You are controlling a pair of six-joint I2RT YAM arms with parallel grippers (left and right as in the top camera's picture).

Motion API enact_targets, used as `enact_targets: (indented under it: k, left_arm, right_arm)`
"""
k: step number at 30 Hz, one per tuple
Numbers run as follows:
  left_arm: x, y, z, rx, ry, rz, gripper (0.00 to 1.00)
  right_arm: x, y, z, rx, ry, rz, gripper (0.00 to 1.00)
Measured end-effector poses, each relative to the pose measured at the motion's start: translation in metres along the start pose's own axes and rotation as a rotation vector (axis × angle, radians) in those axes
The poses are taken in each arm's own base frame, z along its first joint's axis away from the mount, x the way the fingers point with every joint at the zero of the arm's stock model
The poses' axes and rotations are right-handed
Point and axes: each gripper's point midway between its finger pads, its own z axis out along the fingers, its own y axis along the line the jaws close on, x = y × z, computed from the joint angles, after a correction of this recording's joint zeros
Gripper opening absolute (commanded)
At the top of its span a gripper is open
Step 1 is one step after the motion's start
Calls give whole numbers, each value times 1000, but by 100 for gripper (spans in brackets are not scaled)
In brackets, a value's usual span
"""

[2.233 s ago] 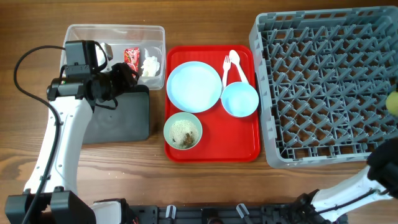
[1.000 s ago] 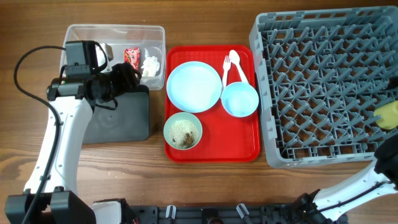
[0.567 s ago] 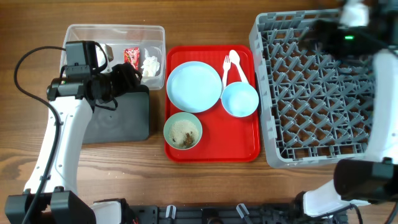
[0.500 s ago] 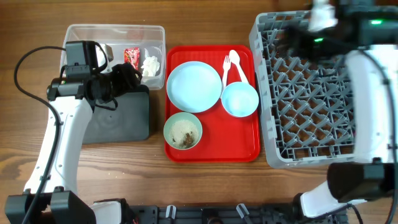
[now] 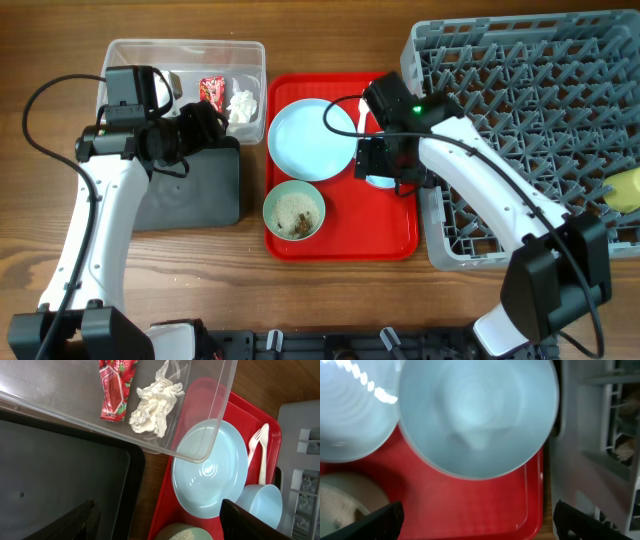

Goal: Sort waste into correct bins and load items into the dishwasher rack
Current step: 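Grasp the light-blue bowl on the red tray with the right gripper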

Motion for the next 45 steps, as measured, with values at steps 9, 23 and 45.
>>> enact_targets:
  k: [9,23,45]
  left_arm:
    - [1,0,0,-2,3,-1,78]
    - [1,0,0,-2,4,-1,79]
    - [2,1,0,-3,8,-3,79]
  right_arm:
    - [-14,-3,34,-8,-108,220,90]
    - [2,-18,54,43,-83,266,48]
    - [-2,-19,53,42,-117,111,4]
